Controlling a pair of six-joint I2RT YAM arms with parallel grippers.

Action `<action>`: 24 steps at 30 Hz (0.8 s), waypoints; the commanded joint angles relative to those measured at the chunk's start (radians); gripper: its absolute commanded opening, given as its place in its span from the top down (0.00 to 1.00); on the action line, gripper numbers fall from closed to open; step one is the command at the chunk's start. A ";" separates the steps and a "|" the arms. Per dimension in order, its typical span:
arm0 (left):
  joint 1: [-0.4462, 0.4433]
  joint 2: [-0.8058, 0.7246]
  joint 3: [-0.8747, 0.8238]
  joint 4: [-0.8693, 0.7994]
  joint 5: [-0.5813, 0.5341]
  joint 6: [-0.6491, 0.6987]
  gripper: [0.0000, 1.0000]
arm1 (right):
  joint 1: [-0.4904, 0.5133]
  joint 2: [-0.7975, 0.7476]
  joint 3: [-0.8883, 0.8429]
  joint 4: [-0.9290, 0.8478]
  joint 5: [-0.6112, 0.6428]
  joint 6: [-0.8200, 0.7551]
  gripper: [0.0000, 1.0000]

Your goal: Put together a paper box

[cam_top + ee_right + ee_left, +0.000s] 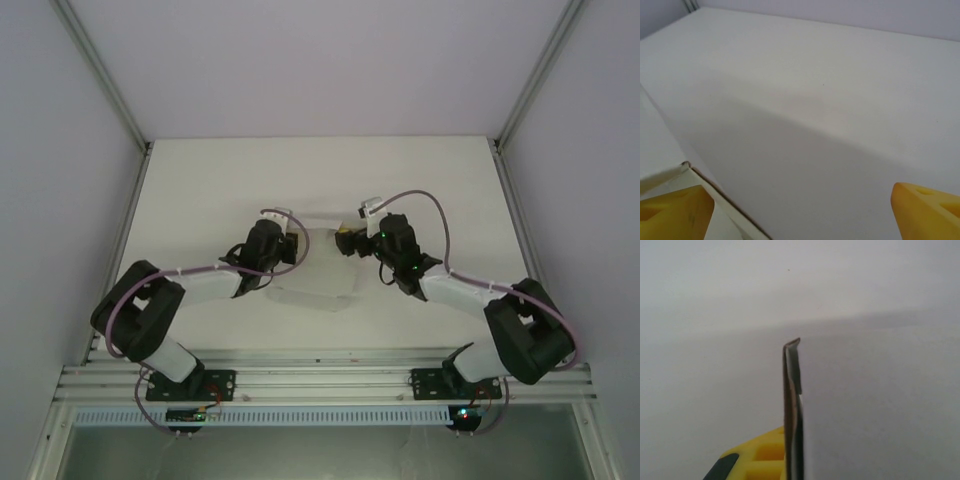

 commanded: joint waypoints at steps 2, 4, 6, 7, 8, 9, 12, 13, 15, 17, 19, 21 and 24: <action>-0.019 -0.046 0.028 -0.056 -0.039 -0.038 1.00 | 0.013 -0.112 -0.039 -0.016 0.092 0.065 0.05; -0.018 -0.066 0.047 -0.103 -0.077 -0.040 1.00 | 0.013 -0.186 -0.075 -0.131 0.115 0.074 0.01; -0.019 -0.085 0.060 -0.133 -0.093 -0.034 1.00 | 0.012 -0.251 -0.107 -0.212 0.150 0.113 0.01; -0.018 -0.098 0.062 -0.142 -0.098 -0.037 1.00 | 0.013 -0.285 -0.124 -0.259 0.153 0.114 0.01; -0.018 -0.109 0.063 -0.144 -0.097 -0.035 1.00 | 0.013 -0.312 -0.134 -0.302 0.166 0.119 0.01; -0.019 -0.120 0.061 -0.147 -0.099 -0.031 1.00 | 0.013 -0.342 -0.149 -0.346 0.170 0.136 0.01; -0.017 -0.152 0.062 -0.168 -0.115 -0.031 1.00 | 0.006 -0.404 -0.197 -0.422 0.178 0.154 0.01; -0.018 -0.162 0.063 -0.177 -0.110 -0.034 1.00 | 0.000 -0.416 -0.214 -0.431 0.180 0.161 0.01; -0.018 -0.181 0.063 -0.188 -0.095 -0.034 1.00 | -0.016 -0.426 -0.237 -0.433 0.170 0.171 0.01; -0.018 -0.194 0.061 -0.192 -0.085 -0.036 1.00 | -0.026 -0.421 -0.244 -0.416 0.146 0.175 0.01; -0.019 -0.202 0.059 -0.190 -0.073 -0.032 1.00 | -0.030 -0.402 -0.238 -0.383 0.135 0.172 0.01; -0.018 -0.206 0.052 -0.180 -0.048 -0.022 1.00 | -0.031 -0.375 -0.232 -0.333 0.134 0.162 0.01; -0.019 -0.204 0.046 -0.166 0.000 -0.008 1.00 | -0.034 -0.325 -0.202 -0.251 0.140 0.136 0.01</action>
